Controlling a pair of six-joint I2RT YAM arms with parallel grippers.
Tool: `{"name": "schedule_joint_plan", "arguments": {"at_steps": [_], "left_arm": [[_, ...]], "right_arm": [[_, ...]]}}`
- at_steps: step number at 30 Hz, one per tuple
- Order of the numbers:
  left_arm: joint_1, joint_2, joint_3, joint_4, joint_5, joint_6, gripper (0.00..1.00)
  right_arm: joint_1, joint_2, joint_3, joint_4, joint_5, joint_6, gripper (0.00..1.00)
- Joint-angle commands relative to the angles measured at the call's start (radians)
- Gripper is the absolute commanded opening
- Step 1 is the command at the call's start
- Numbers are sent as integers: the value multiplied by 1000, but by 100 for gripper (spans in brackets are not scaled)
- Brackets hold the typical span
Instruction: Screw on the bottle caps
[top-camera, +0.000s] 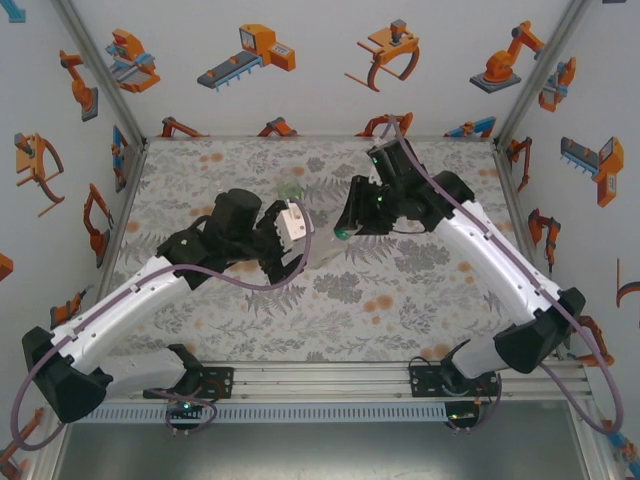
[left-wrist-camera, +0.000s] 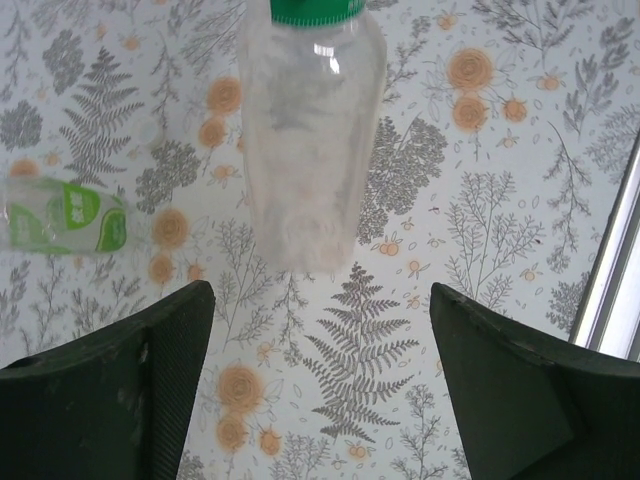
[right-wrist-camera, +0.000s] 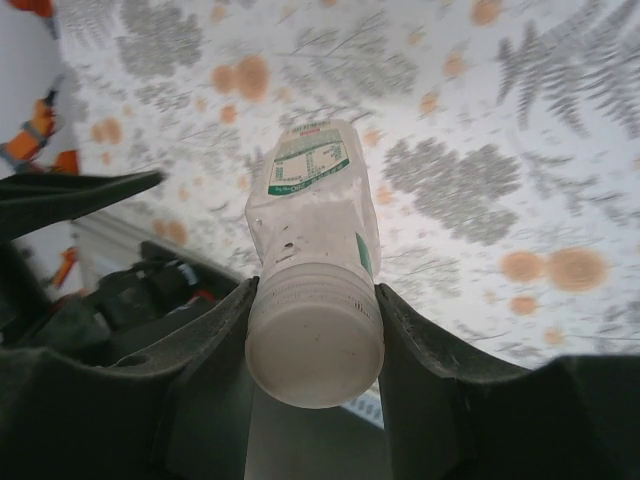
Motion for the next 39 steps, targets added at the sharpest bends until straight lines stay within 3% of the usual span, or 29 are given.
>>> {"name": "schedule_joint_plan", "arguments": {"at_steps": [1,6,10,12,25,34,39], "left_arm": [[27,-22,-28,50,-39,-114,81],[55,-14,-44,96,-128,-224,79],[75,5,-33,104,-335,-362,78],[102,14,-19,77,-376,-428,78],[167,13,-75,106,-397,-561,77],[169,43,-75,124,-377,-579,77],[169,46,-70,119,-371,-582,77]], "right_arm": [[-70,63,85,-64,62,-155,12],[-176,206,210,-88,108,-291,11],[-246,347,356,-126,157,-374,10],[-281,412,423,-131,163,-400,10],[-444,839,970,-240,194,-513,10],[-454,856,967,-247,256,-571,12],[-454,865,956,-247,252,-580,21]]}}
